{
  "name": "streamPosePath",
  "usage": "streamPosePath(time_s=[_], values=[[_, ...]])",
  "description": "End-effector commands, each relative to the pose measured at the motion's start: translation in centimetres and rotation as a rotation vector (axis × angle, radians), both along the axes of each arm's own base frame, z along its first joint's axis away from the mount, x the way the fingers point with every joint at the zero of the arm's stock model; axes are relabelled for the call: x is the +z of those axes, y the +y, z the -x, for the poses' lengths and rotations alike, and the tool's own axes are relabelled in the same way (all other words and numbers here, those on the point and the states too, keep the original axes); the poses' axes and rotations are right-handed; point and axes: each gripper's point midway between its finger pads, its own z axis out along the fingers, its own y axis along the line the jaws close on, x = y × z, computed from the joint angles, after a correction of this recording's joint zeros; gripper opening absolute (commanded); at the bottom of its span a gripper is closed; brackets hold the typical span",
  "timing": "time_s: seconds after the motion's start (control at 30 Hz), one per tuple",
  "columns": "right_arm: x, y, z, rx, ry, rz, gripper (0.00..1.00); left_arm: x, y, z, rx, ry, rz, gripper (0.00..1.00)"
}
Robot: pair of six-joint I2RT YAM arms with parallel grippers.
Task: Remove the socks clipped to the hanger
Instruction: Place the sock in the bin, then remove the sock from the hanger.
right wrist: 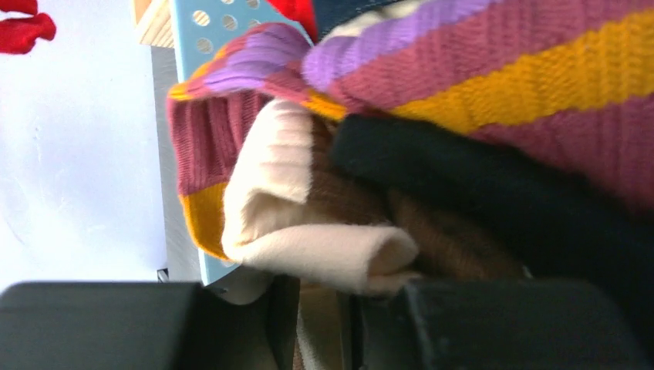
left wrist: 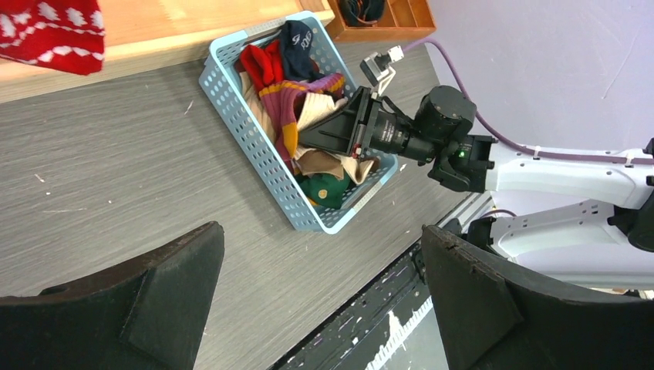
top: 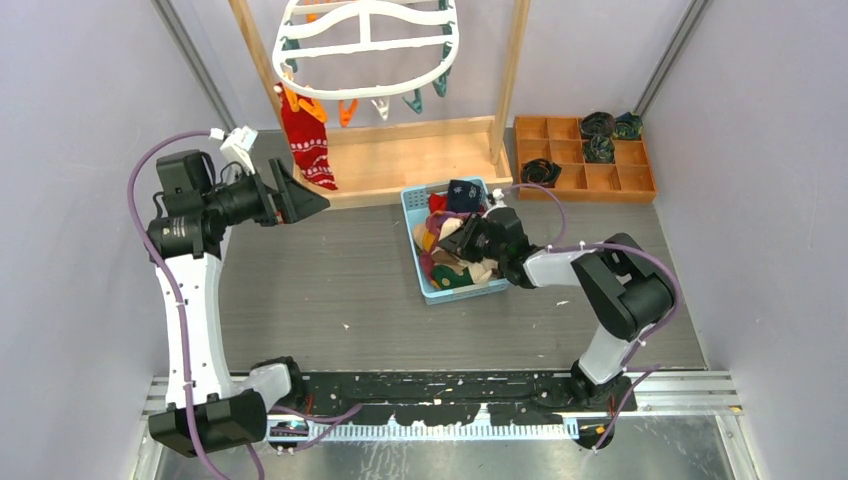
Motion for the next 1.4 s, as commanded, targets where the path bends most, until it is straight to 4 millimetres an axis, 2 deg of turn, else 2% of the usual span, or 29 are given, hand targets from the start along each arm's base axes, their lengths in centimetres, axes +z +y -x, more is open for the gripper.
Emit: streamPosePath(time_s=[0.0,0.17,0.27,0.37,0.47,0.57,0.63,0.7,0.77,0.87,0.93,1.17,1.3,1.37], values=[[5.5,-0.3,-1.3,-0.023,-0.163,0.021,0.31,1.9,-0.1,0.4,-0.026,-0.059,0.009,1.0],[12.1,-0.1,-0.6,-0.003,-0.286,0.026,0.36,1.7,0.2,-0.2,-0.016,-0.049,0.019,1.0],[15.0,0.6,-0.9,0.013,-0.326,-0.02,0.41,1.8,0.4,-0.2,-0.009,-0.052,0.024,1.0],[17.1,2.1,-1.1,0.035,-0.387,-0.025,0.55,2.3,0.7,-0.2,-0.003,-0.063,0.028,1.0],[18.9,5.5,-0.7,0.108,-0.471,0.055,0.67,2.4,1.4,-0.6,0.02,-0.062,0.031,1.0],[21.5,9.0,-0.7,0.18,-0.587,0.043,0.77,2.5,2.8,-1.6,0.054,-0.055,0.037,1.0],[22.5,12.0,-1.5,0.24,-0.675,0.03,0.84,2.9,3.6,-1.7,0.052,-0.035,0.078,0.98],[23.8,14.7,-2.5,0.291,-0.736,-0.021,0.86,3.3,4.3,-1.5,0.051,-0.03,0.101,0.98],[24.9,17.1,-3.6,0.32,-0.801,-0.076,0.87,3.2,4.9,-1.2,0.07,-0.033,0.092,0.98],[26.2,20.3,-5.3,0.327,-0.909,-0.109,0.87,1.8,5.6,-1.0,0.111,-0.007,0.063,0.98],[26.1,22.0,-6.5,0.319,-0.947,-0.114,0.84,1.0,5.7,-0.7,0.123,0.017,0.057,0.98],[26.6,25.4,-9.0,0.247,-1.028,-0.144,0.71,0.3,5.8,0.1,0.124,0.033,0.028,0.97],[26.9,27.1,-9.5,0.242,-1.051,-0.168,0.67,0.5,5.6,0.4,0.117,0.028,0.023,0.97],[27.1,28.0,-9.5,0.253,-1.054,-0.172,0.6,0.7,5.6,0.5,0.119,0.025,0.017,0.97]])
